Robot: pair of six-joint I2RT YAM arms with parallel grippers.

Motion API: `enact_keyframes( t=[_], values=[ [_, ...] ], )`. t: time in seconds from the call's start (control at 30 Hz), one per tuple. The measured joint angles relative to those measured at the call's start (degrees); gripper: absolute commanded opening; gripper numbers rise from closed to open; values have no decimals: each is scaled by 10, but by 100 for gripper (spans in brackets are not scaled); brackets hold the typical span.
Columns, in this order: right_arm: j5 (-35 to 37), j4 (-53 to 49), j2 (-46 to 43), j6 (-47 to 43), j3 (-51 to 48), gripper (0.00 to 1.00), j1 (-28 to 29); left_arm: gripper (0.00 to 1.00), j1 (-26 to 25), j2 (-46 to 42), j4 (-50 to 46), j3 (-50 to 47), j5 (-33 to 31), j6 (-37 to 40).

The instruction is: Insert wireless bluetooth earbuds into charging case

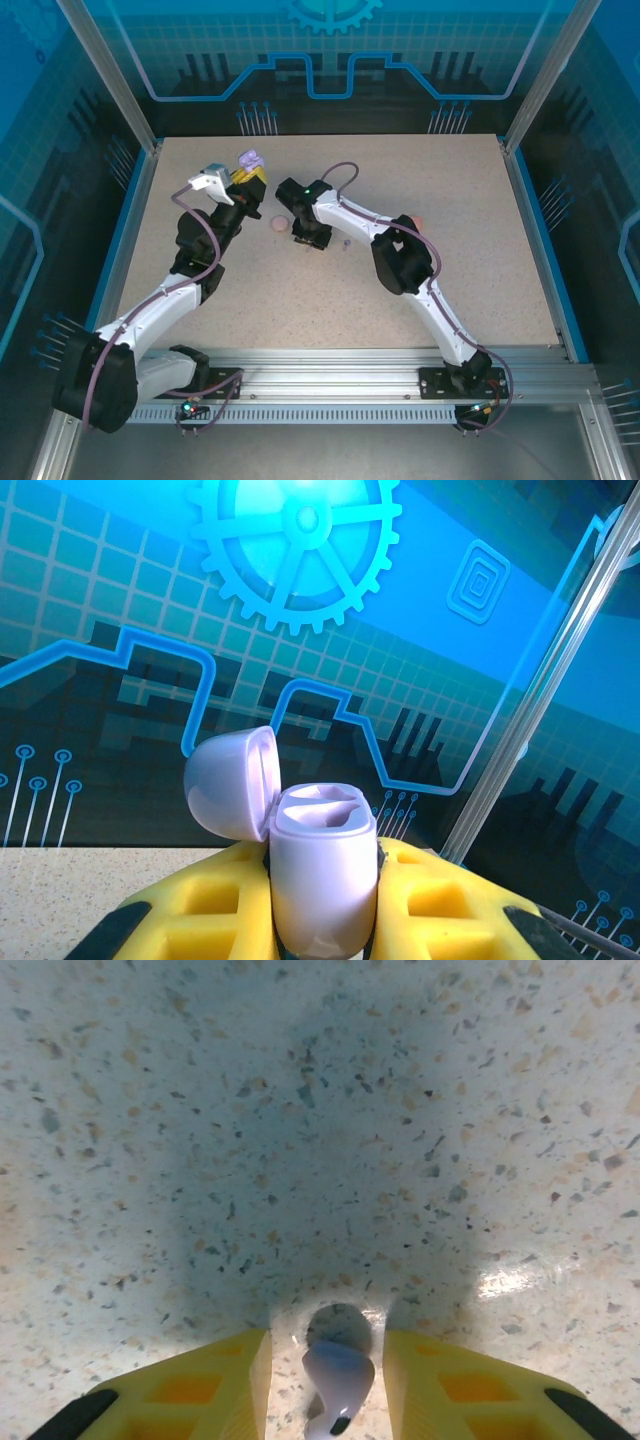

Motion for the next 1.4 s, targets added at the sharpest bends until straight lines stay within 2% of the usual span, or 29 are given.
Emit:
enact_keyframes(
  t=[0.37, 0.67, 0.93, 1.1, 1.17, 1.4],
  values=[
    [0, -9, 3, -15, 3, 21, -1, 0, 0, -1, 0, 0, 0, 0],
    [-1, -8, 3, -89, 4, 18, -1, 0, 0, -1, 0, 0, 0, 1],
    [1, -7, 3, -180, 4, 19, -1, 0, 0, -1, -1, 0, 0, 2],
    [0, -4, 3, -217, 2, 26, -1, 0, 0, -1, -1, 0, 0, 2],
    [0, -2, 2, -222, 0, 30, -1, 0, 0, -1, -1, 0, 0, 2],
    [-13, 3, 2, -204, -1, 33, -4, 0, 0, -1, -1, 0, 0, 2]
  ],
)
